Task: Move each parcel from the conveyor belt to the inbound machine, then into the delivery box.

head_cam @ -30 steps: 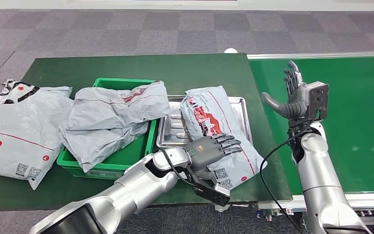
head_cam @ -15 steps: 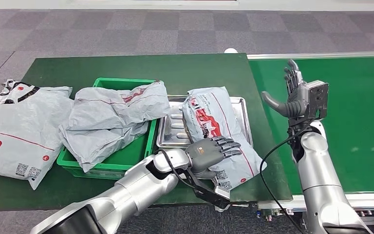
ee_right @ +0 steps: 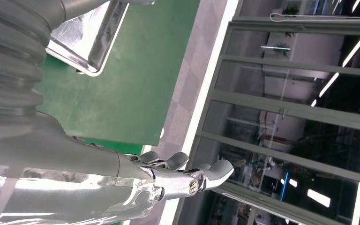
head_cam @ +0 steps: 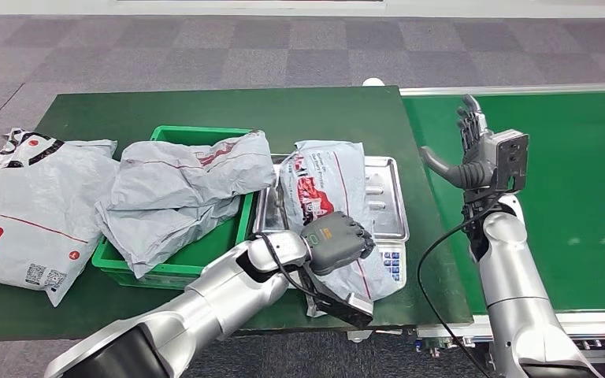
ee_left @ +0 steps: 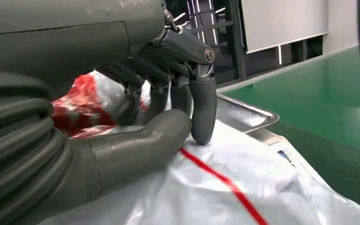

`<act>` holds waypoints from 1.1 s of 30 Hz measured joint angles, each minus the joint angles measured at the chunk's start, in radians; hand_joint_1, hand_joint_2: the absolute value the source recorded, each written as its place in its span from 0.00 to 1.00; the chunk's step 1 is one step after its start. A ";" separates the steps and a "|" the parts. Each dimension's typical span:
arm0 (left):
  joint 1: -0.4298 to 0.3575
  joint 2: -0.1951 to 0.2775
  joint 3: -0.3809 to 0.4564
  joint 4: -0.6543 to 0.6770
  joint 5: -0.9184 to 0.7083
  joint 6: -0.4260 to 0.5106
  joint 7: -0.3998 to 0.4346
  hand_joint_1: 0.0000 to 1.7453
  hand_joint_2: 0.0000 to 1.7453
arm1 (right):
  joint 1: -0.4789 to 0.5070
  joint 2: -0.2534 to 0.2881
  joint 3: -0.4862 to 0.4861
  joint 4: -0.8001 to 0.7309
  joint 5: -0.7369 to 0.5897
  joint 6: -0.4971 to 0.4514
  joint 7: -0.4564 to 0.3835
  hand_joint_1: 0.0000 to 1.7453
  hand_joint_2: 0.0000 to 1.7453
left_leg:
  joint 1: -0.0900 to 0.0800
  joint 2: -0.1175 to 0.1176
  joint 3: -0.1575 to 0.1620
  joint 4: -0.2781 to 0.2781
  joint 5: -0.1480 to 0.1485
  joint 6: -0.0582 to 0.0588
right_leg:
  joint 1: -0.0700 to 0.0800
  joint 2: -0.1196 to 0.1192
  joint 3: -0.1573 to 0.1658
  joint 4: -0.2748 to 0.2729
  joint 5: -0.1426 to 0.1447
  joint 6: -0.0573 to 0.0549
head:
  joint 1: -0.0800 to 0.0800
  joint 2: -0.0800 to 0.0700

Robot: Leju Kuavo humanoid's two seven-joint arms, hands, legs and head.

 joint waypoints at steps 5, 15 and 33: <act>-0.021 0.001 0.000 -0.002 -0.035 0.007 0.017 1.00 1.00 | 0.010 -0.001 0.000 0.000 -0.002 -0.006 -0.005 0.00 1.00 | 0.000 0.000 0.000 0.000 0.000 0.000 | 0.000 0.000 0.000 0.000 0.000 0.000 | 0.000 0.000; -0.126 0.031 0.003 -0.067 -0.121 0.039 0.090 1.00 1.00 | 0.058 -0.029 0.000 -0.010 -0.012 0.005 -0.012 0.00 1.00 | 0.000 0.000 0.000 0.000 0.000 0.000 | 0.000 0.000 0.000 0.000 0.000 0.000 | 0.000 0.000; -0.133 0.055 0.004 -0.115 -0.134 0.038 0.097 1.00 1.00 | 0.061 -0.034 0.000 -0.016 -0.012 0.004 -0.013 0.00 1.00 | 0.000 0.000 0.000 0.000 0.000 0.000 | 0.000 0.000 0.000 0.000 0.000 0.000 | 0.000 0.000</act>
